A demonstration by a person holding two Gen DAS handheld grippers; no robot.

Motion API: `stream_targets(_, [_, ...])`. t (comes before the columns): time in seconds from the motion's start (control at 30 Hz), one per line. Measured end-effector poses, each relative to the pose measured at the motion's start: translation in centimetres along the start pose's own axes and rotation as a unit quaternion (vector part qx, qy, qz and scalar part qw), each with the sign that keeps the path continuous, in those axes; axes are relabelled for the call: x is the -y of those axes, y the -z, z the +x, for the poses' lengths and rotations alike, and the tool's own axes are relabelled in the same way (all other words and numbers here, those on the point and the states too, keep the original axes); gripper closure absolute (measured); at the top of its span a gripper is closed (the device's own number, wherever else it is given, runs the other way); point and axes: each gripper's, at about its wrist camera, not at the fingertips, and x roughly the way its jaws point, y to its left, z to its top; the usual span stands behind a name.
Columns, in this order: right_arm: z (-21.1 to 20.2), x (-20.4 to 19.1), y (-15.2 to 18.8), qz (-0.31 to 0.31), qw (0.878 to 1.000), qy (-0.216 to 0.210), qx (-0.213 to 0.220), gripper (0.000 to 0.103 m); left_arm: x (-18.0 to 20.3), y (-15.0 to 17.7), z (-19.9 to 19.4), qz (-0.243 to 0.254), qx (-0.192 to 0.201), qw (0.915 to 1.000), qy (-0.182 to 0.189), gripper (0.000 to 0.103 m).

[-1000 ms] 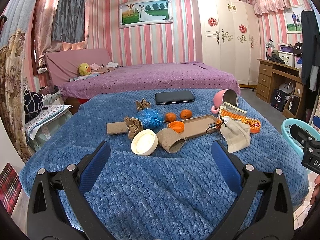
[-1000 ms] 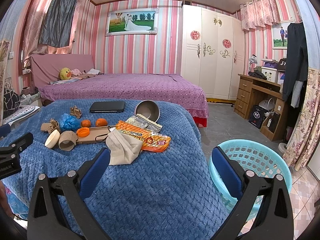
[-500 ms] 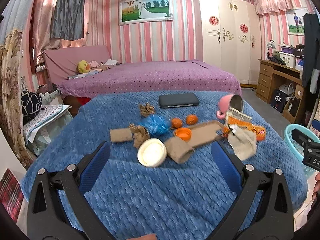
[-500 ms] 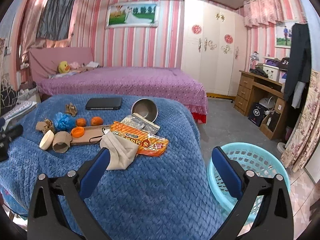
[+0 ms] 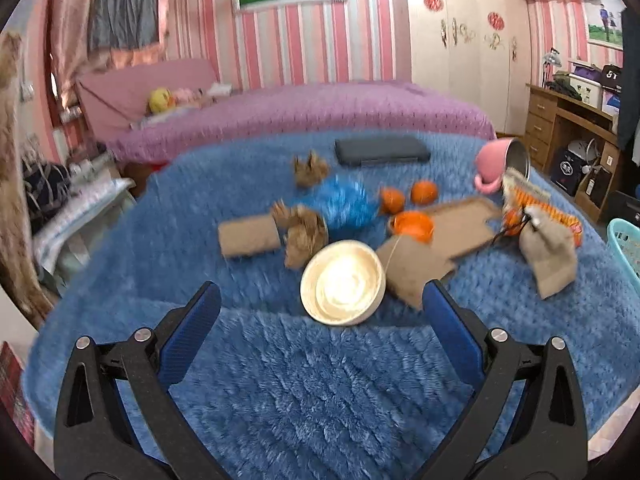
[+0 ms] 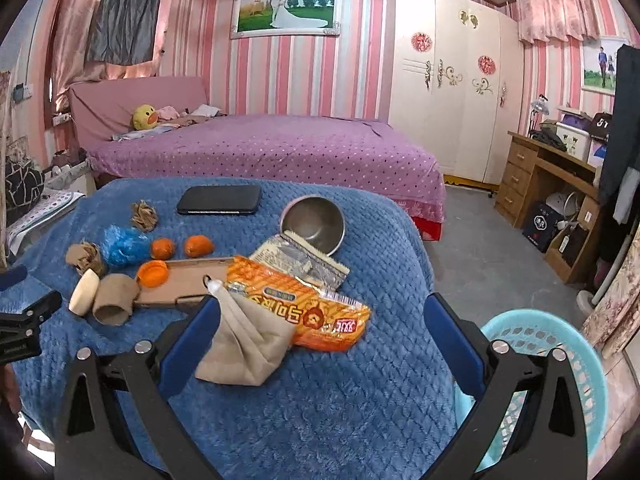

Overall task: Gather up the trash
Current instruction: 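Grasp the white round lid with the left tool while the right tool grasps the beige cloth bag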

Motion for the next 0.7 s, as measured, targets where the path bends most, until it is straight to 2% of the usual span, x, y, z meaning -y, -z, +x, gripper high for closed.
stream_targets(0.07, [0.7,-0.1,0.2,-0.009,1.000,-0.008,-0.012,0.004,-0.2,0.3,0.9,-0.002,-0.006,1.0000,0.002,0.006])
stream_targets(0.13, [1.0,-0.5,0.3,-0.028,1.000,0.005,-0.010,0.004,-0.3,0.4,1.8,-0.003,-0.010,0.9999,-0.001,0.006])
stream_targets(0.23, [1.7,-0.3,0.7,-0.023,0.999,0.008,-0.030,0.004,0.0,0.3,3.0,0.001,-0.018,0.9998,0.006,0.007])
stream_targets(0.33, [2.4,0.3,1.1,-0.008,0.998,0.013,-0.053,0.004,0.4,0.2,4.2,0.008,-0.041,0.9989,0.023,0.011])
stream_targets(0.47, [2.5,0.2,1.6,-0.022,0.998,0.018,-0.056,0.004,-0.1,-0.3,4.5,-0.010,-0.039,0.9982,0.045,0.013])
stream_targets(0.6, [2.4,-0.5,1.7,-0.034,0.998,0.013,-0.055,0.004,-0.1,-0.4,5.0,-0.024,-0.059,0.9947,0.081,0.041])
stream_targets(0.67, [2.4,-1.0,1.8,-0.036,0.998,0.006,-0.056,0.004,0.0,-0.3,5.0,-0.016,-0.060,0.9949,0.080,0.047])
stream_targets(0.7, [2.3,-1.3,1.9,-0.036,0.998,0.000,-0.055,0.004,0.2,-0.3,4.7,-0.010,-0.058,0.9944,0.087,0.059])
